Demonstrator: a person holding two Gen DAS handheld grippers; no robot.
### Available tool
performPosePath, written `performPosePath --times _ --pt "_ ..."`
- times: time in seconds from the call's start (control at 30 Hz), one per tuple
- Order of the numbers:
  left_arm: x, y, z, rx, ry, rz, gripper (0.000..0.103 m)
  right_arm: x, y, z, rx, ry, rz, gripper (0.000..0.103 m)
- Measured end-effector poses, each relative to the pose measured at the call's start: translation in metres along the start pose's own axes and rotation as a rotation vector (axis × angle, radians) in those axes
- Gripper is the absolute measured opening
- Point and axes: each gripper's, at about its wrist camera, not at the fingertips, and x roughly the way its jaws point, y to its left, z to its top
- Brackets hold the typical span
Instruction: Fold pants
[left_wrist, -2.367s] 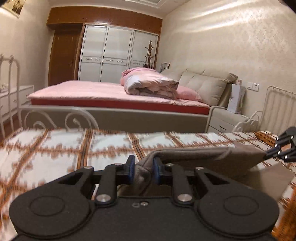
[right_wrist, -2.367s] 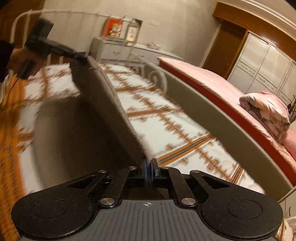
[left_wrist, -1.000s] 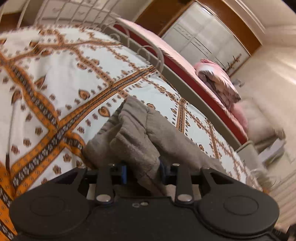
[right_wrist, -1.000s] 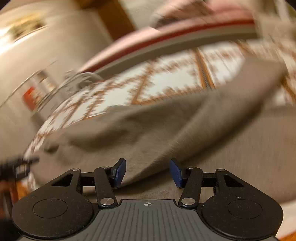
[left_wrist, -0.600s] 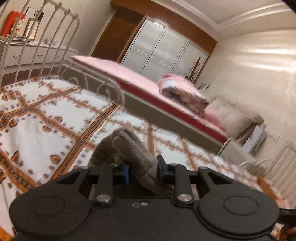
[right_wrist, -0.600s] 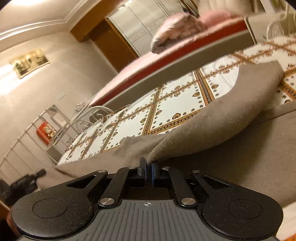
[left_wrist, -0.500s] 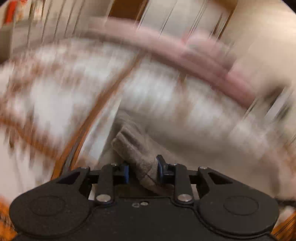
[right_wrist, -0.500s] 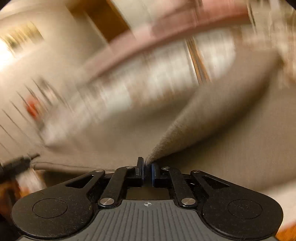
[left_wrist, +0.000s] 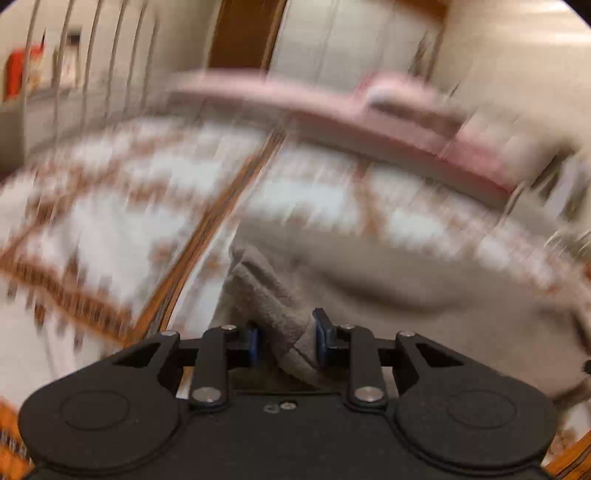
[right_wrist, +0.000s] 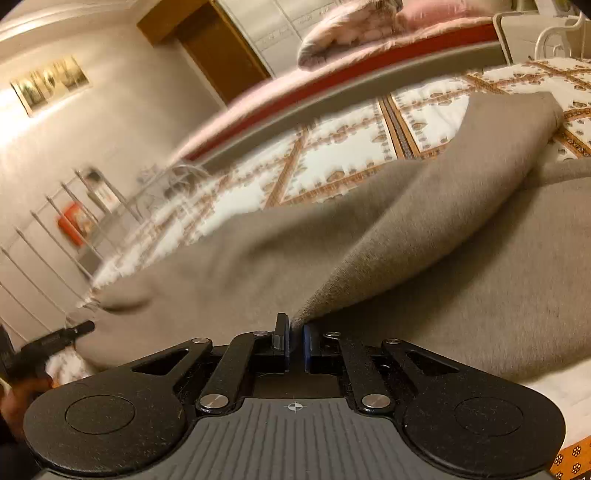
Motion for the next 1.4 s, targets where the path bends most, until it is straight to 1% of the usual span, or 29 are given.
performPosePath --times 0.03,0.07,0.1,0.13,0.3,0.37,0.43,0.53,0.57,0.6,0.63,0.67,0.7,0.77,0.8,0.83,0.87,0.93,0.97,1.03,1.07,1.13,1.17,1.2,1.23,1.3,1.33,1.37,1.4 --pt "-0.001 0.001 -0.001 -0.016 -0.006 -0.002 0.025 0.012 -0.005 -0.004 0.012 0.074 -0.026 0.008" --pt "-0.003 0.000 0.001 -0.020 -0.007 0.008 0.026 0.009 -0.009 -0.004 0.034 0.064 -0.003 0.009" --pt "-0.007 -0.004 0.004 -0.013 -0.008 0.018 0.026 0.002 -0.011 -0.001 0.056 0.051 0.011 0.015" --pt "-0.011 -0.006 0.006 -0.003 -0.012 0.021 0.027 -0.004 -0.011 0.001 0.058 0.040 -0.005 0.016" --pt "-0.024 -0.006 0.012 -0.021 -0.004 0.015 0.027 -0.035 -0.012 0.008 -0.004 -0.012 -0.018 0.016" --pt "-0.021 -0.006 0.012 -0.027 0.016 0.020 0.024 -0.042 -0.013 0.009 0.006 -0.015 -0.011 0.016" --pt "-0.020 -0.005 0.016 -0.046 -0.013 0.022 0.023 -0.044 -0.016 0.013 0.020 -0.020 -0.011 0.016" --pt "-0.024 -0.007 0.019 -0.044 -0.087 0.050 0.022 -0.046 -0.019 0.014 0.037 -0.024 -0.011 0.016" --pt "-0.022 -0.006 0.017 -0.043 -0.092 0.065 0.022 -0.046 -0.021 0.016 0.039 -0.022 -0.010 0.016" --pt "-0.014 -0.003 0.014 -0.050 -0.052 0.087 0.022 -0.046 -0.022 0.016 0.043 -0.018 -0.008 0.016" --pt "-0.004 0.000 0.010 -0.057 0.005 0.094 0.025 -0.046 -0.024 0.017 0.048 -0.014 -0.010 0.016" --pt "-0.002 0.001 0.007 -0.062 0.018 0.091 0.026 -0.046 -0.025 0.016 0.049 -0.010 -0.014 0.016" --pt "-0.005 0.001 0.008 -0.062 0.006 0.088 0.029 -0.047 -0.026 0.016 0.051 -0.008 -0.017 0.016" --pt "-0.012 0.000 0.013 -0.071 0.016 0.078 0.040 -0.051 -0.029 0.016 0.058 -0.020 -0.020 0.016" --pt "-0.017 -0.001 0.015 -0.058 0.024 0.092 0.065 -0.052 -0.031 0.018 0.062 -0.025 -0.022 0.016" --pt "-0.023 -0.001 0.015 -0.048 0.028 0.144 0.083 -0.053 -0.032 0.020 0.071 -0.031 -0.026 0.016" --pt "-0.027 0.001 0.015 -0.049 0.030 0.178 0.084 -0.054 -0.034 0.022 0.083 -0.037 -0.028 0.016" --pt "-0.039 0.005 0.017 -0.082 0.039 0.164 0.070 -0.053 -0.035 0.029 0.100 -0.047 -0.020 0.016" --pt "-0.044 0.004 0.019 -0.096 0.035 0.157 0.070 -0.053 -0.036 0.034 0.102 -0.053 -0.024 0.016" --pt "-0.053 -0.012 0.024 -0.075 -0.005 0.122 0.071 -0.049 -0.035 0.043 0.095 -0.062 -0.028 0.017" --pt "-0.053 -0.023 0.028 -0.055 -0.009 0.102 0.072 -0.046 -0.033 0.049 0.088 -0.065 -0.039 0.019" --pt "-0.045 -0.043 0.033 -0.021 0.001 0.076 0.077 -0.039 -0.030 0.061 0.072 -0.076 -0.060 0.045" --pt "-0.039 -0.052 0.033 -0.011 0.015 0.072 0.078 -0.036 -0.029 0.065 0.061 -0.084 -0.077 0.064" --pt "-0.029 -0.060 0.032 0.000 0.038 0.070 0.079 -0.032 -0.027 0.070 0.048 -0.096 -0.099 0.065" --pt "-0.021 -0.066 0.029 0.008 0.053 0.092 0.079 -0.028 -0.025 0.076 0.039 -0.093 -0.111 0.065" --pt "-0.010 -0.075 0.019 0.062 0.036 0.168 0.079 -0.017 -0.025 0.085 0.037 -0.063 -0.122 0.065" --pt "-0.005 -0.078 0.016 0.093 0.035 0.204 0.078 -0.012 -0.023 0.088 0.024 -0.051 -0.148 0.065" --pt "-0.001 -0.079 0.016 0.116 0.040 0.224 0.078 -0.007 -0.021 0.091 0.006 -0.039 -0.193 0.064" --pt "0.002 -0.079 0.017 0.122 0.034 0.234 0.079 -0.002 -0.021 0.092 -0.001 -0.026 -0.210 0.059"
